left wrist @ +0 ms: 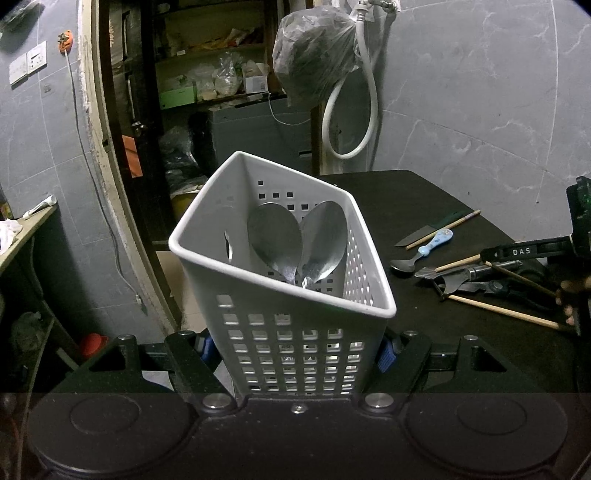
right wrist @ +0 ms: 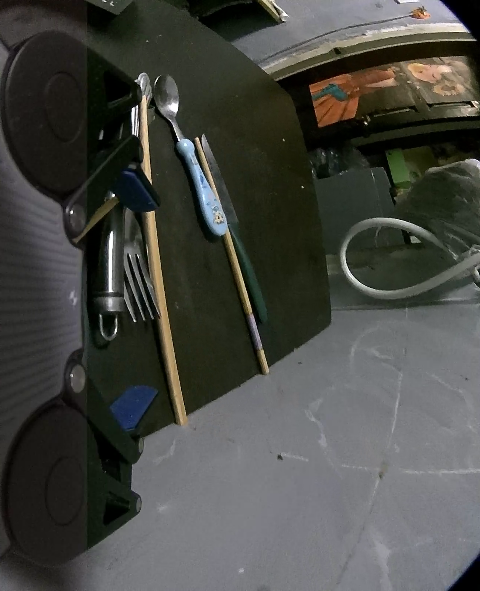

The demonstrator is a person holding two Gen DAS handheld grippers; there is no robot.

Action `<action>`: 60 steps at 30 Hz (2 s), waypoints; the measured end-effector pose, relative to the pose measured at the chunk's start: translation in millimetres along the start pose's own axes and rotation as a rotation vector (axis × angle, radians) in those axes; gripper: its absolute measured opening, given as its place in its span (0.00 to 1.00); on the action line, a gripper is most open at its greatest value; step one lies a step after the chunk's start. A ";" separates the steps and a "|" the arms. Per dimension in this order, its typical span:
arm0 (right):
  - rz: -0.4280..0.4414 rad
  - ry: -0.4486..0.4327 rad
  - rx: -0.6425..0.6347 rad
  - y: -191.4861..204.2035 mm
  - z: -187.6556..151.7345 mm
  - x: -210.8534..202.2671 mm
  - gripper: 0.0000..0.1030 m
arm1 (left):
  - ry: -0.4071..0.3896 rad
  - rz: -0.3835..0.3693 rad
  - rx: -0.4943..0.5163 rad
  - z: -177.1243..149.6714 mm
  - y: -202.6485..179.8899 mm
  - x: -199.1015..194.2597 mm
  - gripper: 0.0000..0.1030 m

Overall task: Organize utensils
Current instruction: 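Move the right tool to the metal fork in the pile and grasp it, then lift the fork with the right tool and carry it over the caddy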

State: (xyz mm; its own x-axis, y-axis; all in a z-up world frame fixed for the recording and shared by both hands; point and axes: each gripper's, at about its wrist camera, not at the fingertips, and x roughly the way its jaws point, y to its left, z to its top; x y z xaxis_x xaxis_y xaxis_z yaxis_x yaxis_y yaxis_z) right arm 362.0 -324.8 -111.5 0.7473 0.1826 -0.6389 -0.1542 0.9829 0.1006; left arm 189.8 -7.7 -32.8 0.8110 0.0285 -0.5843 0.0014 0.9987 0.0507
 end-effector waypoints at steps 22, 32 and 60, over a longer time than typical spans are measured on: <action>0.097 -0.025 -0.003 5.8 -6.4 2.1 0.50 | 0.000 -0.001 0.003 0.1 -0.2 0.5 0.75; 0.076 -0.031 0.038 1.8 -6.7 0.6 0.31 | -0.001 -0.001 0.004 0.0 -0.2 0.6 0.75; 0.153 -0.139 0.178 -3.0 -6.0 -20.1 0.11 | -0.002 -0.003 0.005 1.1 -0.1 0.8 0.75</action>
State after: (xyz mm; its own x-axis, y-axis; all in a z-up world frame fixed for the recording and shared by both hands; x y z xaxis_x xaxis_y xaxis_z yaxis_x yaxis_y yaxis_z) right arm 343.5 -331.6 -103.5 0.8078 0.3186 -0.4959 -0.1651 0.9299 0.3286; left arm 191.1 -7.8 -32.4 0.8119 0.0250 -0.5832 0.0073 0.9986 0.0531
